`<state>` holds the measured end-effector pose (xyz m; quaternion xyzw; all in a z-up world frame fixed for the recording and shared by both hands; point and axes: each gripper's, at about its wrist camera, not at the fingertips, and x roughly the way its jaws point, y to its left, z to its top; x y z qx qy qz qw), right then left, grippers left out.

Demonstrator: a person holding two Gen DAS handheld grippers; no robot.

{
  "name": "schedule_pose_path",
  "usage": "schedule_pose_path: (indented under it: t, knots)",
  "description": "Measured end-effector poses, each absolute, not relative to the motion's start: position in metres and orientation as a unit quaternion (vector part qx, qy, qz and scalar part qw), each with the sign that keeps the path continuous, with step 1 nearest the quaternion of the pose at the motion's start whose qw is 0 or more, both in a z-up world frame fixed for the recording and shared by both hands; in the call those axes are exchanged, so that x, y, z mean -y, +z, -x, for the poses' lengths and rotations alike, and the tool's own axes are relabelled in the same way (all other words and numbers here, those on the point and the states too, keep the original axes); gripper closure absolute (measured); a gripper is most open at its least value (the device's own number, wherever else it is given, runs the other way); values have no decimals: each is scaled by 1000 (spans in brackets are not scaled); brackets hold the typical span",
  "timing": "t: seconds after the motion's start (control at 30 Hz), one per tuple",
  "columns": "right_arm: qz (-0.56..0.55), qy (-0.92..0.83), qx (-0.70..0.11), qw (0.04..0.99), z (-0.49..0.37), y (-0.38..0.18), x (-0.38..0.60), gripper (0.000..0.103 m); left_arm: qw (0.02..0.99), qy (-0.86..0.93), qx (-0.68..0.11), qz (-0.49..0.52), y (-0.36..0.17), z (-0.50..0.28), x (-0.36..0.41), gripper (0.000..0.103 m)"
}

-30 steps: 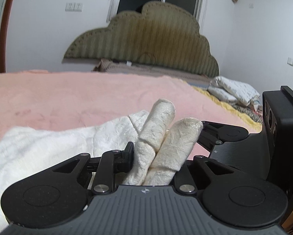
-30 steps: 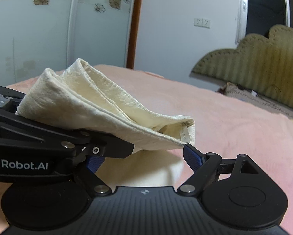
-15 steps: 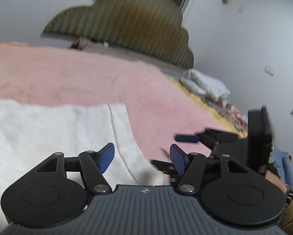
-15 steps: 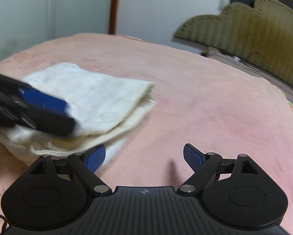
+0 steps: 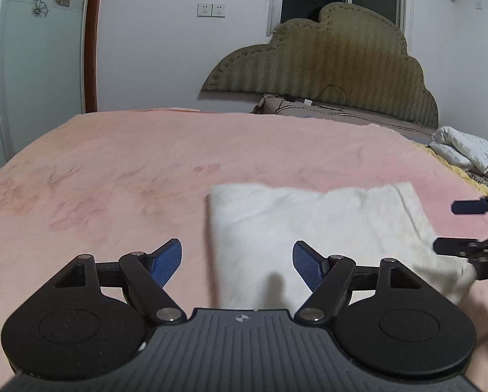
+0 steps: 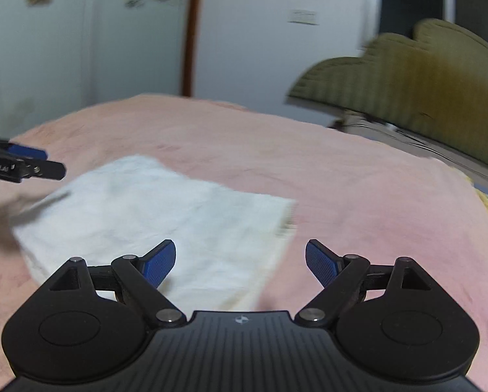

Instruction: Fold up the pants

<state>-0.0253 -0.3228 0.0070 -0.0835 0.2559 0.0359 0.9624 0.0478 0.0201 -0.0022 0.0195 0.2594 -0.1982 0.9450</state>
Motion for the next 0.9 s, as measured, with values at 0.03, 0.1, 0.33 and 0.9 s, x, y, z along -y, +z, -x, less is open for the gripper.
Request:
schedule_pose_path:
  t: [0.03, 0.1, 0.33, 0.9]
  knots:
    - [104, 28, -266, 958, 25, 2, 315, 16, 946, -201, -255, -23, -3, -42, -29, 26]
    - [139, -10, -270, 953, 29, -4, 307, 16, 947, -211, -240, -34, -5, -27, -46, 26]
    - [129, 10, -239, 962, 66, 2, 302, 16, 929, -282, -203, -124, -18, 15, -48, 24]
    - [33, 12, -266, 963, 56, -25, 312, 11, 952, -119, -245, -138, -50, 11, -20, 13]
